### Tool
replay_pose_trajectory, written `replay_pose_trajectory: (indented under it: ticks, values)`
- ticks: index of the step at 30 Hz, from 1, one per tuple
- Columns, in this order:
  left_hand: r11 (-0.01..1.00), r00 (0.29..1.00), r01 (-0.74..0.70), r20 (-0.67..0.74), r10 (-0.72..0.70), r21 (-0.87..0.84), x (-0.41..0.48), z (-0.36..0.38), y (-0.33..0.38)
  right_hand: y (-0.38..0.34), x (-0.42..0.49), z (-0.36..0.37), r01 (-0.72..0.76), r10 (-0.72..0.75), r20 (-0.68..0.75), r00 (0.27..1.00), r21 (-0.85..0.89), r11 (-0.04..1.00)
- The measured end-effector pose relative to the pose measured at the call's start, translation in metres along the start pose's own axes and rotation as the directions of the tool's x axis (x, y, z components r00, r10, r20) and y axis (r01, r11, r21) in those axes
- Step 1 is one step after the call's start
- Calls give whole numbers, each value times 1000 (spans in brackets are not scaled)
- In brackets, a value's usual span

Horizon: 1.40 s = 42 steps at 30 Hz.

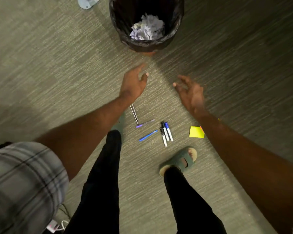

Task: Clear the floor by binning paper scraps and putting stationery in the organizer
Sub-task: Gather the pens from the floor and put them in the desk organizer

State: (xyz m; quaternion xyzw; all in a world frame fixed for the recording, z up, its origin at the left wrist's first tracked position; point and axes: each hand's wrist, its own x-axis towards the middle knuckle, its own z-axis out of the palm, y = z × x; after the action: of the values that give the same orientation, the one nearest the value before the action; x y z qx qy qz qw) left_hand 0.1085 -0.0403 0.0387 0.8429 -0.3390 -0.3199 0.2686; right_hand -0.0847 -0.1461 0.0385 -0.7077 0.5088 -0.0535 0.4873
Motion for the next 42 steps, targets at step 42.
replay_pose_trajectory:
  ticks: [42]
  values:
    - [770,770,638,-3,-638,-34,-64,220,-311,278,-135,326,-734,721,167,672,24,678]
